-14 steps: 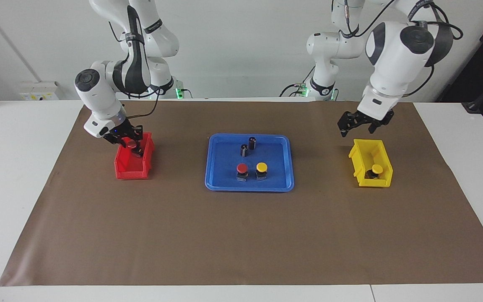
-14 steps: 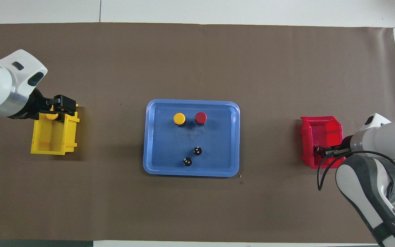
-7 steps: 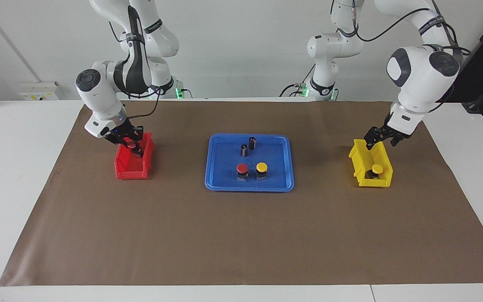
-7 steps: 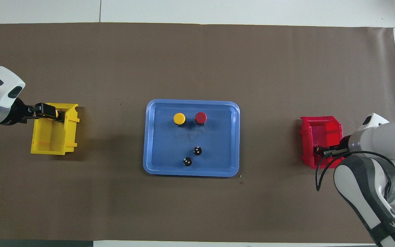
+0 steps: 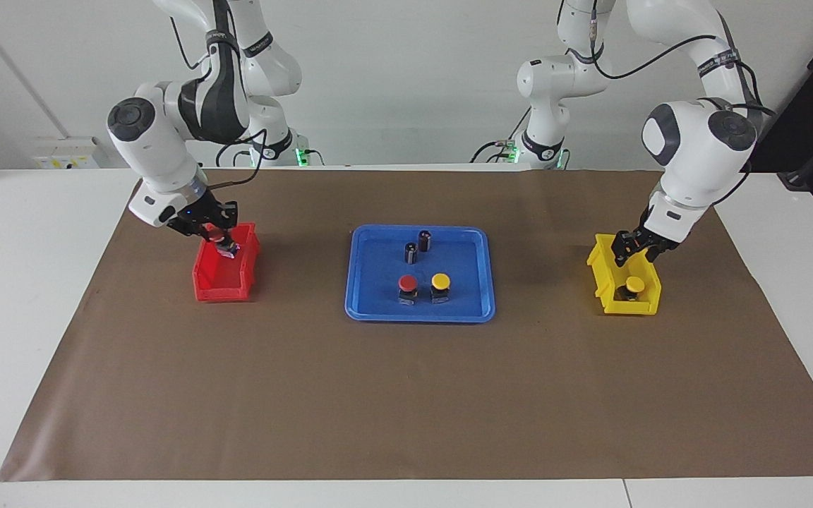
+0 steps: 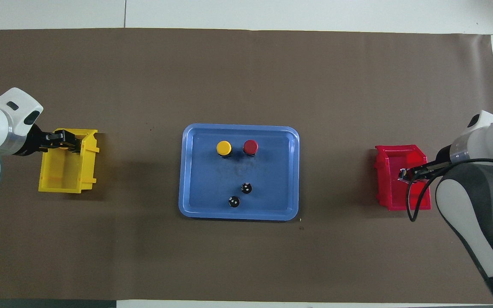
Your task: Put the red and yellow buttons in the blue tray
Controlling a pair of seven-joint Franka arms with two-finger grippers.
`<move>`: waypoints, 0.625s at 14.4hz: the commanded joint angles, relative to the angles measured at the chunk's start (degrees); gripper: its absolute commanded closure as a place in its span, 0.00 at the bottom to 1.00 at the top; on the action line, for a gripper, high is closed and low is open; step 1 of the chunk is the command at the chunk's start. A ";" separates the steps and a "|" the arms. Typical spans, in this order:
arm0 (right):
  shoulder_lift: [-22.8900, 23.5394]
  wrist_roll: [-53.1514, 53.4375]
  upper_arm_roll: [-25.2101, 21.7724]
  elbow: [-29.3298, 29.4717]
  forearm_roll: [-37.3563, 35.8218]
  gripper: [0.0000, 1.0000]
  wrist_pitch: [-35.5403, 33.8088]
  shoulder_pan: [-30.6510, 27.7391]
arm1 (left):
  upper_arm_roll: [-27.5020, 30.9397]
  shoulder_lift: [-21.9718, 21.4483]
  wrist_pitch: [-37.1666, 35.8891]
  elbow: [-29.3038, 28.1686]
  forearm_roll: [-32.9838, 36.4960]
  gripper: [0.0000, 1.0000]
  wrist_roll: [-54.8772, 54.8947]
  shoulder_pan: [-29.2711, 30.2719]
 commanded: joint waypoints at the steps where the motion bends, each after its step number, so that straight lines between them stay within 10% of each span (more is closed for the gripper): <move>1: 2.48 5.03 0.33 8.98 -1.51 0.83 -7.69 3.38 | -0.55 0.98 3.19 -0.83 0.31 0.35 0.81 0.97; 9: 15.83 44.67 0.33 22.72 4.03 0.88 0.70 25.62 | -0.55 3.36 6.71 -0.83 0.31 0.36 1.60 2.82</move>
